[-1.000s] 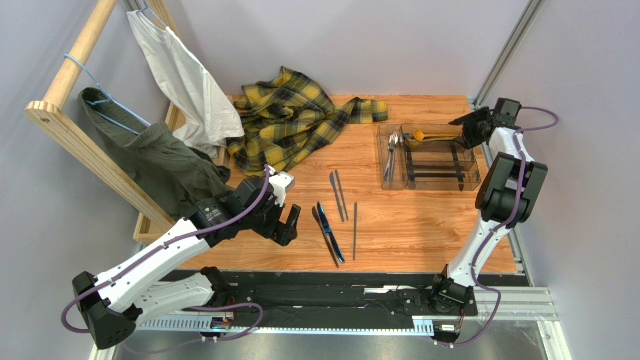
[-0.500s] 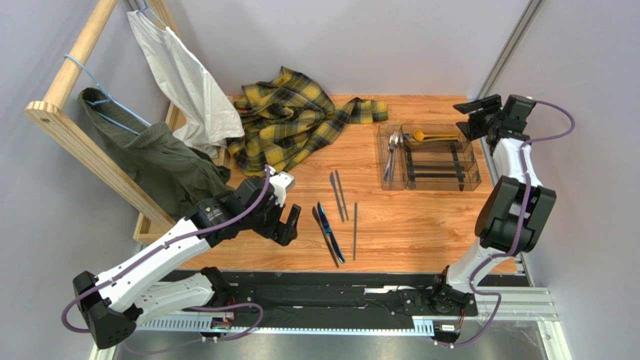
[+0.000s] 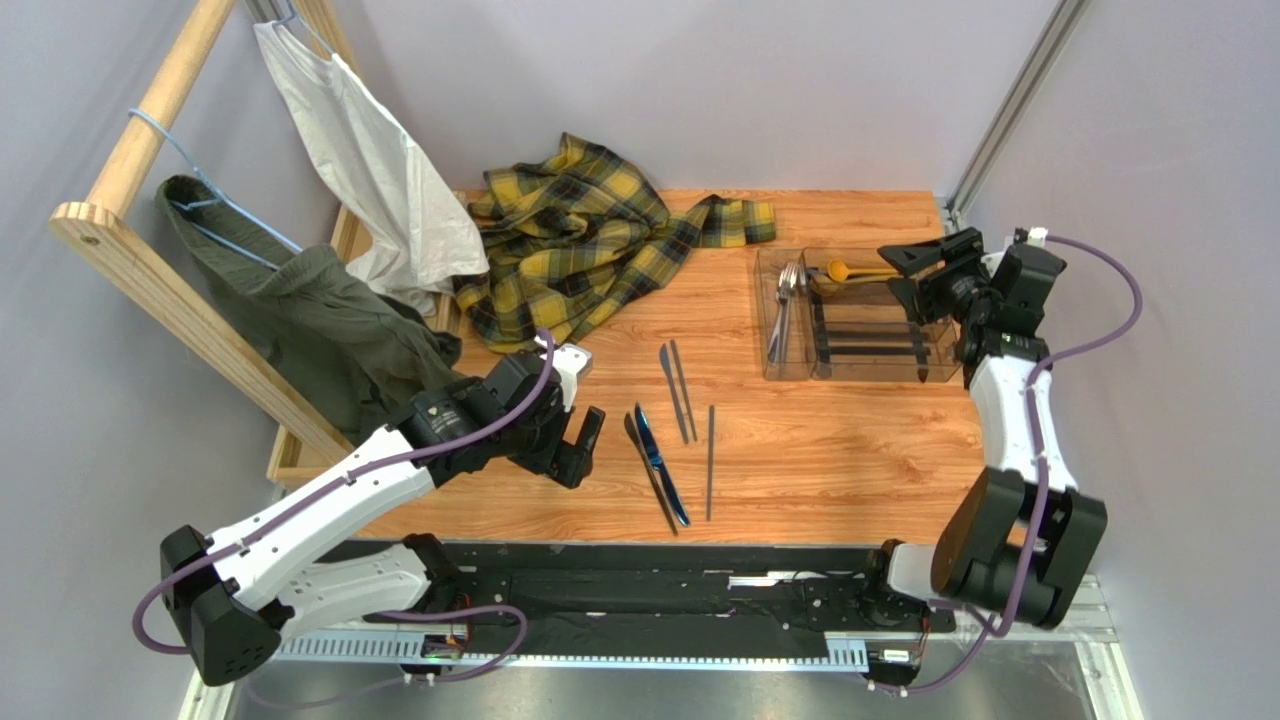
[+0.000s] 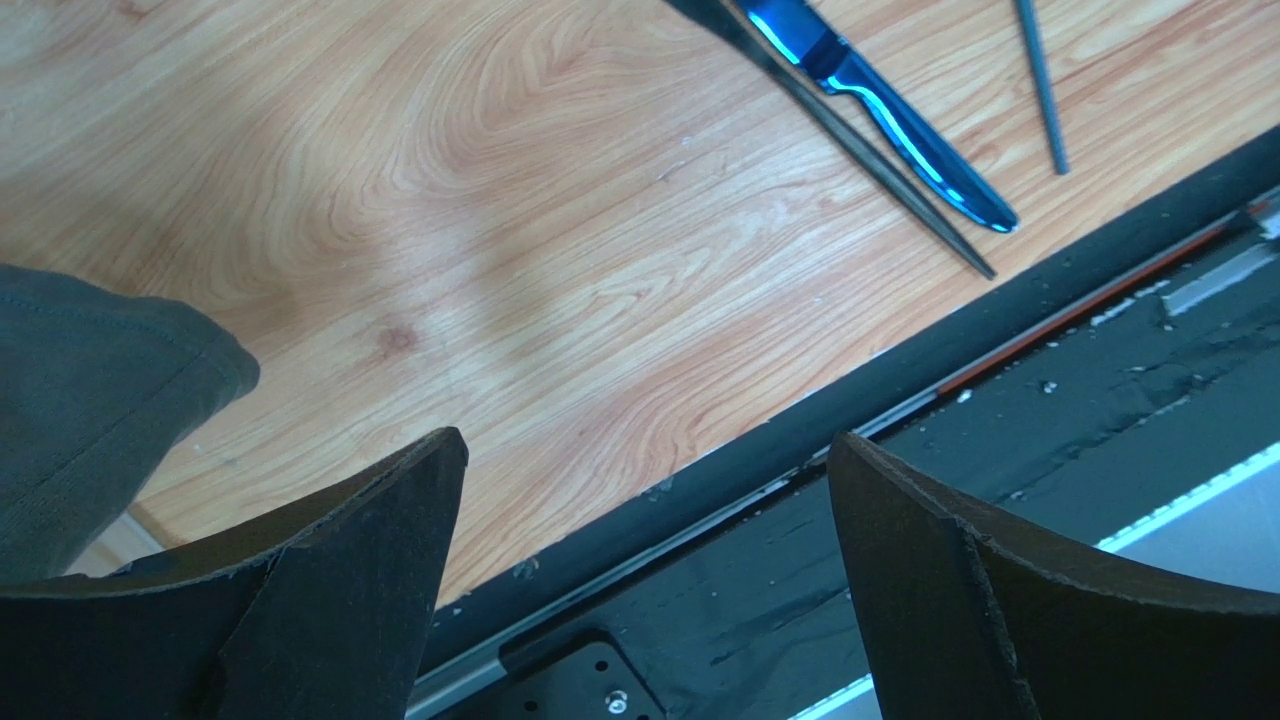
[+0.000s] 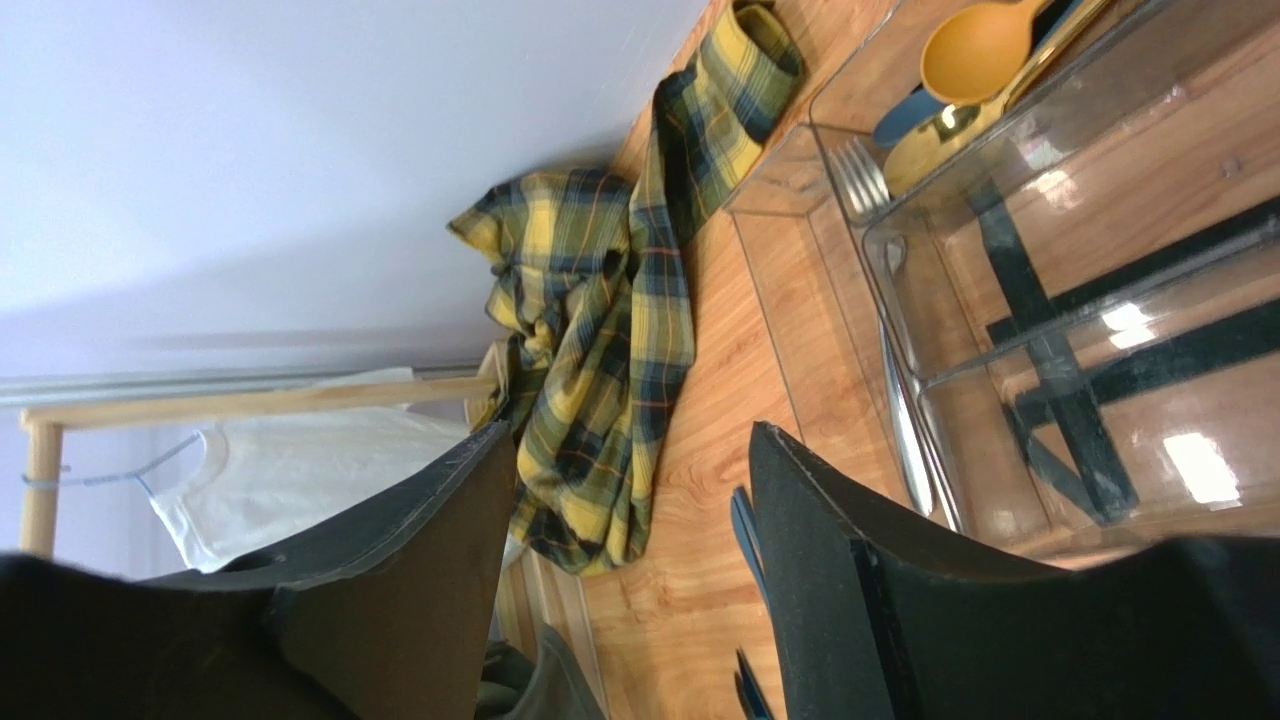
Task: Sort the eating utensils into containers
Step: Pick up the knife at the corner of the board.
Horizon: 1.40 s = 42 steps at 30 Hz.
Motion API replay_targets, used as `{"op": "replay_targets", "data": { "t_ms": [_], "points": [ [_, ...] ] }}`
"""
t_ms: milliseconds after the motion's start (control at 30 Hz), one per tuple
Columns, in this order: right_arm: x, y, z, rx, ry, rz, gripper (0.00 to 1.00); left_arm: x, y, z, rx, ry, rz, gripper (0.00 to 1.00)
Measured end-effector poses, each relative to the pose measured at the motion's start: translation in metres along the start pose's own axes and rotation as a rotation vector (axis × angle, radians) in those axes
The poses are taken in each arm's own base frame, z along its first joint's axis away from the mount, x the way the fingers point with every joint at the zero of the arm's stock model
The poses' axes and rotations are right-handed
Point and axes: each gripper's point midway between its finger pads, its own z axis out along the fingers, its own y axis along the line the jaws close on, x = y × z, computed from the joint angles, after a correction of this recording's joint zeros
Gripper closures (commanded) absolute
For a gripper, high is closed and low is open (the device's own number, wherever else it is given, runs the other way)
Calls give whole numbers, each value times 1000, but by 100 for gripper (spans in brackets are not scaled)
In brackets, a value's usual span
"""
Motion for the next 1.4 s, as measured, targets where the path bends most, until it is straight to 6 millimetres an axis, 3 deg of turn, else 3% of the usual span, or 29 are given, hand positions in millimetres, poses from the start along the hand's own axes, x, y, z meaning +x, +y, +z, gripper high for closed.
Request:
{"op": "replay_targets", "data": {
  "t_ms": [300, 567, 733, 1067, 1233, 1400],
  "points": [
    [62, -16, -60, -31, 29, -113, 39, 5, 8, 8, -50, 39, 3, 1],
    [93, -23, -100, -35, 32, -224, 40, 5, 6, 14, -51, 65, -7, 2],
    [110, -31, -119, -25, 38, -279, 41, 4, -7, 26, -10, 86, -61, 2],
    [133, -58, -131, 26, 88, -290, 41, 2, -28, 59, 49, 148, -162, 6],
    [144, -75, -130, 55, 129, -273, 41, -5, -39, 76, 54, 172, -180, 13],
    [148, -78, -131, 56, 144, -269, 42, -10, -52, 99, 43, 208, -172, 20]
  ]
}}
